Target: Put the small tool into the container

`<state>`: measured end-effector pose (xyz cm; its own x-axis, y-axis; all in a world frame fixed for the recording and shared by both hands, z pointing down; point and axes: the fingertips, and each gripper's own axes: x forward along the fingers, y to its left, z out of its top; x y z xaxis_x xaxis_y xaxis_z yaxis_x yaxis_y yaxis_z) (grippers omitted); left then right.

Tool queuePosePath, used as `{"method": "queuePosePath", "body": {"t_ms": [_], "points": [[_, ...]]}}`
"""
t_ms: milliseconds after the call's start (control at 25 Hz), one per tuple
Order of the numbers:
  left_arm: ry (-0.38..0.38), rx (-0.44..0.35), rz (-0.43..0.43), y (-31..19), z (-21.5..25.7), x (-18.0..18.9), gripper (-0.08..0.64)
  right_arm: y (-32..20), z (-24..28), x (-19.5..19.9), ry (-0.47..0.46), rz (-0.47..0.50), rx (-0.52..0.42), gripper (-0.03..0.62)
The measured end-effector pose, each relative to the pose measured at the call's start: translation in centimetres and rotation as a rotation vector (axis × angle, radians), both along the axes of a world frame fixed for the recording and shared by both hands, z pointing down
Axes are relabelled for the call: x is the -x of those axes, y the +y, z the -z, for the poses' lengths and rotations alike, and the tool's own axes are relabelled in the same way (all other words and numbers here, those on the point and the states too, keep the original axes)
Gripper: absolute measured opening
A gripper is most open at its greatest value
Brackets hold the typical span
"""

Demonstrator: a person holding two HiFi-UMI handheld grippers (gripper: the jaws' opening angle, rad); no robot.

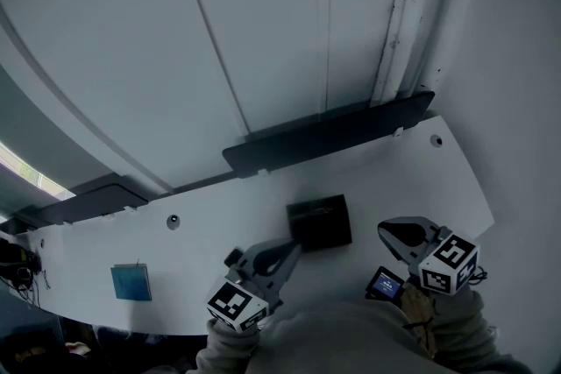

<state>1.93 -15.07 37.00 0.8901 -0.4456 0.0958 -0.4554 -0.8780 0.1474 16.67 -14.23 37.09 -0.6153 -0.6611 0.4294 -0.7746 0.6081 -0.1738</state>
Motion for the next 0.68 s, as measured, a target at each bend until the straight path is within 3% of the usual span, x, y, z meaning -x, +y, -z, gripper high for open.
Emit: {"method": "queuePosePath", "body": {"t_ms": [160, 400, 680], "points": [[-0.007, -0.011, -0.02, 0.3, 0.3, 0.2, 0.002, -0.2, 0.4, 0.3, 0.002, 0.008, -0.011, 0.02], [-0.009, -0.002, 0.059, -1.0, 0.4, 2.5, 0.003, -0.4, 0.3, 0.9, 0.011, 0.034, -0.011, 0.02], [0.004, -0.025, 0.036, -0.7, 0.3, 1.8, 0.003, -1.3, -0.3, 1.6, 0.058, 0.057, -0.022, 0.02]]}}
